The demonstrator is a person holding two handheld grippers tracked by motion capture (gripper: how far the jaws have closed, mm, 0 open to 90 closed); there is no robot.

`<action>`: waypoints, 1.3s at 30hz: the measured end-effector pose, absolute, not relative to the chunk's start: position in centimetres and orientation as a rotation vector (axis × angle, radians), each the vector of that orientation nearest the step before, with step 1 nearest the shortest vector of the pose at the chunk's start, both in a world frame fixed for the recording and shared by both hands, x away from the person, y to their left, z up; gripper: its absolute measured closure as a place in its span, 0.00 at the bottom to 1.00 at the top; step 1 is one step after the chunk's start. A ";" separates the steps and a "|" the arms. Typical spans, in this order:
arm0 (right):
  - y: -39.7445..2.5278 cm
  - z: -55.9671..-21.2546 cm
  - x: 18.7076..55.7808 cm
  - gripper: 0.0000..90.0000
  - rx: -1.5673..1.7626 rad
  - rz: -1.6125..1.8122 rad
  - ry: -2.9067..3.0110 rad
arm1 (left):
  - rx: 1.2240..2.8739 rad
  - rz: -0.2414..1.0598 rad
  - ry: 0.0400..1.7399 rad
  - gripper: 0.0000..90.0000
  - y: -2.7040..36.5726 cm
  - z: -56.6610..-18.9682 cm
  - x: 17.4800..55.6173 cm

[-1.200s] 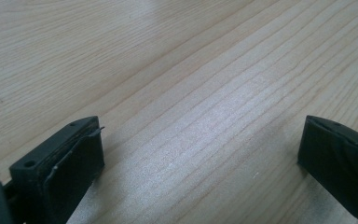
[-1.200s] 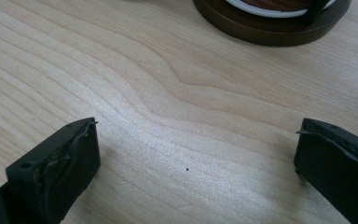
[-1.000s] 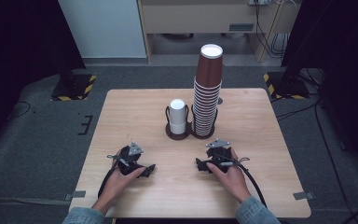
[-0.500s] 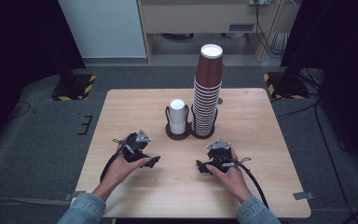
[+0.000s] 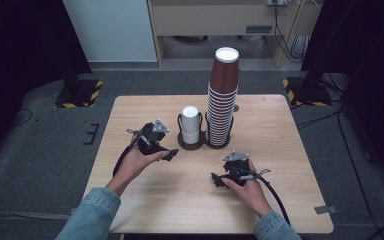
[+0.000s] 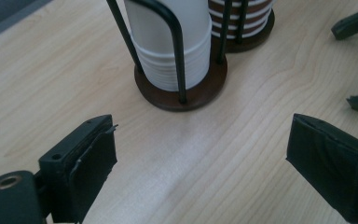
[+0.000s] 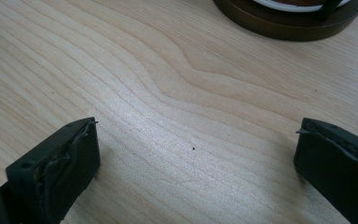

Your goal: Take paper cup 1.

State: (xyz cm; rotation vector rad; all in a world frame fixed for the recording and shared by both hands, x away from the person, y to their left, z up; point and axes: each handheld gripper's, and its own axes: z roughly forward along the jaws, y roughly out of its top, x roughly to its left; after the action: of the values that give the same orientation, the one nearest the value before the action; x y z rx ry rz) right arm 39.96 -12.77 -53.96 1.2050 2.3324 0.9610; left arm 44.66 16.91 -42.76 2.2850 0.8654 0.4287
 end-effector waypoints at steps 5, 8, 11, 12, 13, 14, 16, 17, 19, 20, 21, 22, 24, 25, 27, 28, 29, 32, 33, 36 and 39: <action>-12.9 -54.0 39.9 0.00 1.195 0.965 2.338 | 2.274 0.442 0.861 0.11 16.6 -41.4 45.7; -12.9 -54.0 39.9 0.00 1.196 0.964 2.337 | 2.267 0.456 0.857 0.12 16.3 -40.4 46.4; -12.9 -54.0 39.9 0.01 1.197 0.965 2.336 | 2.267 0.459 0.843 0.15 16.0 -39.1 47.2; -12.9 -54.0 39.9 0.00 1.198 0.965 2.336 | 2.267 0.459 0.843 0.16 16.0 -39.1 47.2; -12.8 -54.0 39.9 0.01 1.200 0.967 2.335 | 2.264 0.460 0.836 0.17 15.9 -38.6 47.6; -12.9 -54.0 39.9 0.01 1.195 0.965 2.337 | 2.258 0.460 0.833 0.18 15.8 -38.4 47.8; -12.9 -54.0 39.9 0.01 1.196 0.967 2.336 | 2.262 0.461 0.825 0.20 15.4 -38.0 48.2; -12.9 -54.0 39.9 0.01 1.196 0.967 2.337 | 2.263 0.463 0.820 0.20 15.2 -37.7 48.4; -12.9 -54.0 39.8 0.01 1.194 0.967 2.341 | 2.262 0.461 0.811 0.22 14.9 -37.4 48.6; -12.9 -54.0 39.8 0.01 1.194 0.968 2.341 | 2.266 0.463 0.806 0.22 14.7 -37.3 48.7; -12.9 -54.0 39.8 0.01 1.194 0.968 2.341 | 2.266 0.463 0.806 0.22 14.7 -37.3 48.7; -12.9 -54.0 39.8 0.01 1.195 0.970 2.340 | 2.273 0.469 0.800 0.22 14.4 -37.0 49.0; -12.9 -54.0 39.8 0.01 1.194 0.969 2.341 | 2.272 0.467 0.799 0.23 14.2 -36.9 49.1; -12.9 -54.0 39.8 0.01 1.193 0.969 2.340 | 2.274 0.464 0.798 0.23 14.0 -36.8 49.3; -12.9 -53.9 39.7 0.01 1.192 0.967 2.343 | 2.288 0.464 0.793 0.24 13.6 -36.7 49.7; -12.9 -53.9 39.7 0.01 1.192 0.968 2.343 | 2.288 0.464 0.793 0.24 13.6 -36.7 49.7; -12.9 -53.9 39.7 0.01 1.196 0.969 2.340 | 2.291 0.460 0.790 0.25 13.2 -36.7 50.0; -13.0 -53.9 39.7 0.01 1.192 0.967 2.346 | 2.301 0.463 0.793 0.26 12.7 -36.9 50.8; -13.0 -53.9 39.7 0.01 1.192 0.967 2.346 | 2.301 0.463 0.793 0.26 12.7 -36.9 50.8; -13.0 -54.0 39.7 0.01 1.184 0.968 2.347 | 2.315 0.448 0.810 0.26 12.3 -37.4 51.9; -13.0 -54.0 39.6 0.01 1.188 0.972 2.345 | 2.303 0.439 0.826 0.26 12.2 -37.7 52.6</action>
State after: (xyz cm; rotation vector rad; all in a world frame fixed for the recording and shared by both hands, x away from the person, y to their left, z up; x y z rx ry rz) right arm 39.64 -12.99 -53.96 1.1880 2.3448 0.9717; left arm 52.64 12.21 -37.68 2.3034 0.8256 0.4390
